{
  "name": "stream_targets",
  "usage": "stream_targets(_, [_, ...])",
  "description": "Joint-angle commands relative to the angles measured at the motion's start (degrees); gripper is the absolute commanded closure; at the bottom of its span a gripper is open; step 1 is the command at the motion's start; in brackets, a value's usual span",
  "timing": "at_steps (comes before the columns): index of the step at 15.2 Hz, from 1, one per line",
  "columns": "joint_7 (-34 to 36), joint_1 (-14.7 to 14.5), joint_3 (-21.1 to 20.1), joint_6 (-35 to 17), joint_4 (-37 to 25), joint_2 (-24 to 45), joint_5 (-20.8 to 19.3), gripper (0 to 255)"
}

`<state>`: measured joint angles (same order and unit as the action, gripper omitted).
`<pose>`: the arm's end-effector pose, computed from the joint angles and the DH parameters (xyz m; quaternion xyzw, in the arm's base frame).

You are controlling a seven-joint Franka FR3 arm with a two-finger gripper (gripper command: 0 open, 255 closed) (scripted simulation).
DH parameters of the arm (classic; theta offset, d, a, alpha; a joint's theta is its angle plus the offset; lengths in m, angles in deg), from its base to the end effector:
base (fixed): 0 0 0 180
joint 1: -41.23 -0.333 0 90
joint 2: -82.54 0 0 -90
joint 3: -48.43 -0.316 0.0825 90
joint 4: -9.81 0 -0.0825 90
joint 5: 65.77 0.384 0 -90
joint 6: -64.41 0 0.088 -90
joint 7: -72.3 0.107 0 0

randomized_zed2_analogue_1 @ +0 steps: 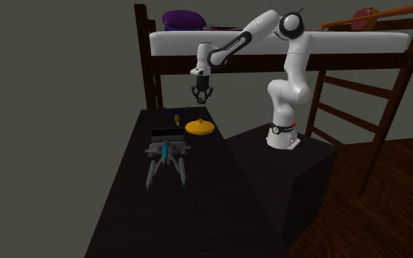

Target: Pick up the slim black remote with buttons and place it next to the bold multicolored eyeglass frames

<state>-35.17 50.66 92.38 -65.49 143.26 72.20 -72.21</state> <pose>0.2899 -0.4015 0.3969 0.8728 0.4864 0.0240 0.0327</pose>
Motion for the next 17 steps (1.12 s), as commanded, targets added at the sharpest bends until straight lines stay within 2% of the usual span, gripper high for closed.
stream_targets(1, [-0.47, -0.18, 0.33, -1.55, 0.81, 0.86, 0.61, 255])
stream_targets(7, [-3.0, -0.9, 1.55, -6.53, 2.93, 4.6, 3.81, 255])
stream_targets(12, [-6.2, -1.49, 2.27, -10.81, 4.4, 8.58, 8.06, 255])
stream_targets(17, [-6.21, -1.46, 2.24, -10.81, 4.4, 8.58, 8.06, 255])
